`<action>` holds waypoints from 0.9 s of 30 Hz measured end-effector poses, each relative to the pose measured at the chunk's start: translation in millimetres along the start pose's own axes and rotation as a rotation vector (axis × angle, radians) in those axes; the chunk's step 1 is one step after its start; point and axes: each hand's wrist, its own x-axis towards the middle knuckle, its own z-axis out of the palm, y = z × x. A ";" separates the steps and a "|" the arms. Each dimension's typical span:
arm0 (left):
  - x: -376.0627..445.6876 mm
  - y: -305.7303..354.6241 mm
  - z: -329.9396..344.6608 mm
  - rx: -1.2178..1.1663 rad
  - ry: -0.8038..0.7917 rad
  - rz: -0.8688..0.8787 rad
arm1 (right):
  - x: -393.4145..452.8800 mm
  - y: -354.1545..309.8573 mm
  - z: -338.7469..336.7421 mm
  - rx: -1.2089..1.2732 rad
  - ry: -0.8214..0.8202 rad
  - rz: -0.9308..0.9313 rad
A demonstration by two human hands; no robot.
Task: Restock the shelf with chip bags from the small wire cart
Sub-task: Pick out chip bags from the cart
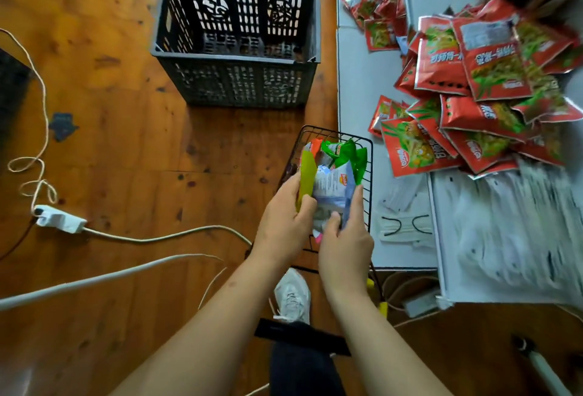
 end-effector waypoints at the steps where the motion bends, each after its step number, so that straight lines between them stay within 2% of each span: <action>1: -13.9 3.5 -6.2 -0.019 0.010 -0.023 | -15.5 -4.9 -5.6 0.024 0.008 -0.006; 6: -100.0 20.2 -39.5 -0.088 -0.005 -0.040 | -111.0 -18.8 -34.6 0.129 0.095 -0.057; 10: -188.2 63.9 -63.8 -0.355 -0.032 -0.159 | -204.9 -21.5 -58.7 0.168 0.047 -0.178; 15: -279.3 84.3 -72.6 -0.152 -0.136 -0.142 | -326.5 0.4 -108.2 0.129 -0.009 -0.284; 20: -325.8 92.0 -33.7 0.022 -0.256 0.012 | -374.0 73.2 -169.7 0.194 -0.075 -0.219; 23: -348.4 92.4 8.3 0.113 -0.417 0.057 | -378.3 134.4 -207.3 0.259 0.122 -0.166; 25: -366.9 99.8 41.4 0.131 -0.558 0.102 | -374.9 179.1 -235.4 0.117 0.249 -0.172; 27: -394.7 110.8 85.3 0.215 -0.709 0.223 | -374.7 229.5 -272.3 -0.106 0.282 -0.171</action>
